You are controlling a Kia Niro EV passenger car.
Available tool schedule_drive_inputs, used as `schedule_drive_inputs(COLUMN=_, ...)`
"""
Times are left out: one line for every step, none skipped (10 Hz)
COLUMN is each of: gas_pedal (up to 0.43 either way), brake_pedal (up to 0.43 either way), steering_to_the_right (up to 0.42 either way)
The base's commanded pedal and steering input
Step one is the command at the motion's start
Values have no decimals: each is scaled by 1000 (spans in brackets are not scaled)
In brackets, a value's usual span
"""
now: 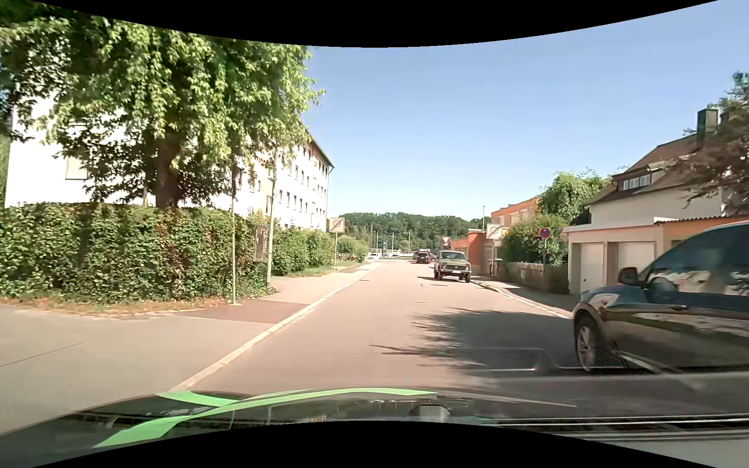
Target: Follow the waypoints while adhering to traffic rules and regulations
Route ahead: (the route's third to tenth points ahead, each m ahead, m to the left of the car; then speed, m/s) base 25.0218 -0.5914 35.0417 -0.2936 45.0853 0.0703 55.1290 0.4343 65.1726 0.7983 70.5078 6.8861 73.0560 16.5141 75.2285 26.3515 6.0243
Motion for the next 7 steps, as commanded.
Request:
schedule_drive_inputs(gas_pedal=79, brake_pedal=0, steering_to_the_right=-3)
schedule_drive_inputs(gas_pedal=79, brake_pedal=0, steering_to_the_right=-3)
schedule_drive_inputs(gas_pedal=79, brake_pedal=0, steering_to_the_right=-3)
schedule_drive_inputs(gas_pedal=79, brake_pedal=0, steering_to_the_right=-3)
schedule_drive_inputs(gas_pedal=79, brake_pedal=0, steering_to_the_right=-2)
schedule_drive_inputs(gas_pedal=59, brake_pedal=0, steering_to_the_right=0)
schedule_drive_inputs(gas_pedal=47, brake_pedal=0, steering_to_the_right=1)
